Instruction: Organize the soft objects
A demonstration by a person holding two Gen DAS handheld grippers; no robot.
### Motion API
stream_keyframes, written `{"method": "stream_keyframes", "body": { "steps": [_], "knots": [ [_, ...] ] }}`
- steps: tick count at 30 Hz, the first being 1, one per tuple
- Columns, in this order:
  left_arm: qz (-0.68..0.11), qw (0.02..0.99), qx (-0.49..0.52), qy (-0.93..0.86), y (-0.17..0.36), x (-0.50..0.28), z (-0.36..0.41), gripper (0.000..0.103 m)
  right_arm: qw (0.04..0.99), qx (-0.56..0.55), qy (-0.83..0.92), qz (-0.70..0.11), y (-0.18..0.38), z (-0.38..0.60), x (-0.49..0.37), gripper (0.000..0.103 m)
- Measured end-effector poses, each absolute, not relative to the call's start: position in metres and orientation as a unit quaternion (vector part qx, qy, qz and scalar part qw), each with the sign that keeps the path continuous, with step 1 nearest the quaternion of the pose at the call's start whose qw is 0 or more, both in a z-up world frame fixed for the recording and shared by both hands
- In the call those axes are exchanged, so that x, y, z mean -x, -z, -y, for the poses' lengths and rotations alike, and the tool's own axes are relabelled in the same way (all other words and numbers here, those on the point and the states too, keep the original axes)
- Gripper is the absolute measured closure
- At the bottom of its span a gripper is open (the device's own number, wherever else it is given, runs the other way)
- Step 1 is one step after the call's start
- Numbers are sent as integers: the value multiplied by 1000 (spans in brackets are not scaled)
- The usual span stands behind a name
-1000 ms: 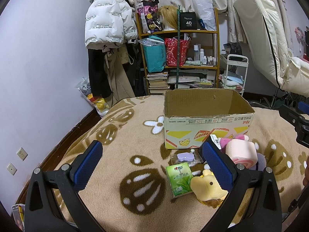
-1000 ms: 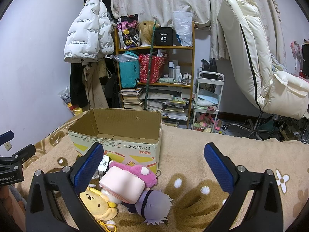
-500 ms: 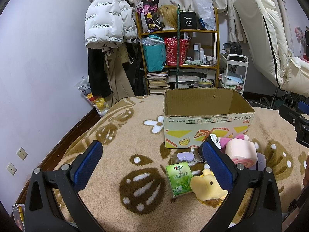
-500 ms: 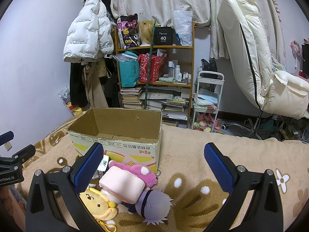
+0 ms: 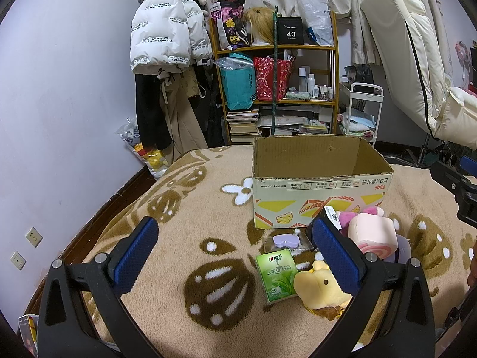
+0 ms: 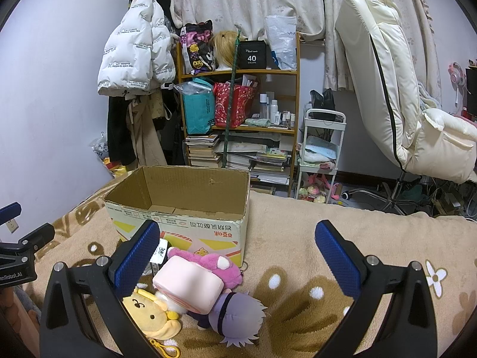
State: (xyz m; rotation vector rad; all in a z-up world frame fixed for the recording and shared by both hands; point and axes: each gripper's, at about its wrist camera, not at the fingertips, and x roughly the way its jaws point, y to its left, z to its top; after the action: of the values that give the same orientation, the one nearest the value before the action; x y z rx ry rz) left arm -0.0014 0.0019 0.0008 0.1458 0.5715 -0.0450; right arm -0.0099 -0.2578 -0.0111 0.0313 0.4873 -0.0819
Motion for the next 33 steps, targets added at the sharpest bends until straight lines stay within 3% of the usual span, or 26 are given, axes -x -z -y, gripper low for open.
{"method": "stream_keyframes", "body": {
  "steps": [15,33],
  "knots": [
    [-291,954,-72,27,7,0,-1,1,968,-14,38,-248,12,256,9,0],
    [-403,911,-81,21,44,-44,8,1,955,-15,-4,-297,34,245,-20,0]
  ]
}}
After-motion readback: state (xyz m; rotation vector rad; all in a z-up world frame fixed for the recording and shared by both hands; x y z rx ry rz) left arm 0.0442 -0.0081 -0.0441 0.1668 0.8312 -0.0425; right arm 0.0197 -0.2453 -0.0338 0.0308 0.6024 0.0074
